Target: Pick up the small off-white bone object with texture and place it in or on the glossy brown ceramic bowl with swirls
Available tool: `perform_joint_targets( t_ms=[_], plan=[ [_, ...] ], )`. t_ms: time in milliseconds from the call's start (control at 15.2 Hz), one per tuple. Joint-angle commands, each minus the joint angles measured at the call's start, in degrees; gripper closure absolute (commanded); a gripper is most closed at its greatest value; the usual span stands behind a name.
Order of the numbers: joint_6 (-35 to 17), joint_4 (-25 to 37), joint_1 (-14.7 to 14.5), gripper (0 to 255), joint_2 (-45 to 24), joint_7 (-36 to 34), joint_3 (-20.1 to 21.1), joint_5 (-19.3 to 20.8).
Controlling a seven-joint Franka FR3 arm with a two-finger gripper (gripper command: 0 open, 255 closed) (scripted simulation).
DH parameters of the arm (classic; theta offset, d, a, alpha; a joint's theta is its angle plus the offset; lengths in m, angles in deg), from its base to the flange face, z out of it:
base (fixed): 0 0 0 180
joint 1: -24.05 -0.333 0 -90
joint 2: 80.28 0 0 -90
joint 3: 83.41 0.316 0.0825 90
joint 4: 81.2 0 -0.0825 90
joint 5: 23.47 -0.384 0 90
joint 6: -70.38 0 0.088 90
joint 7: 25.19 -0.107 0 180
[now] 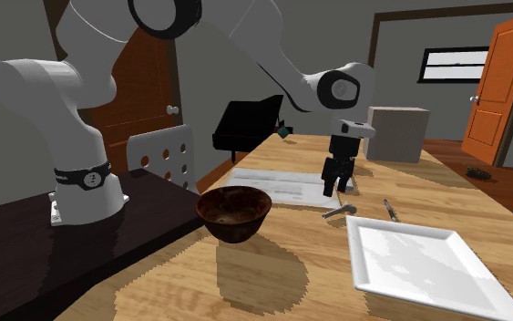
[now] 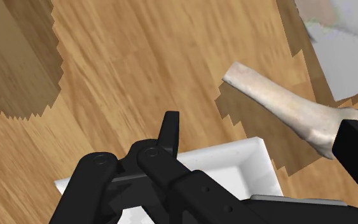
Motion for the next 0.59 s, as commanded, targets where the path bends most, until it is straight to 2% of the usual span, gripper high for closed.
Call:
perform_joint_targets(
  t_ms=[0,66,132,528],
  plan=[
    [-0.02,0.0,0.0,0,-0.01,0.0,0.0,0.0],
    [-0.01,0.0,0.0,0,0.0,0.0,0.0,0.0],
    [-0.01,0.0,0.0,255,0.0,0.0,0.0,0.0],
    [-0.01,0.0,0.0,255,0.0,0.0,0.0,0.0]
  ],
)
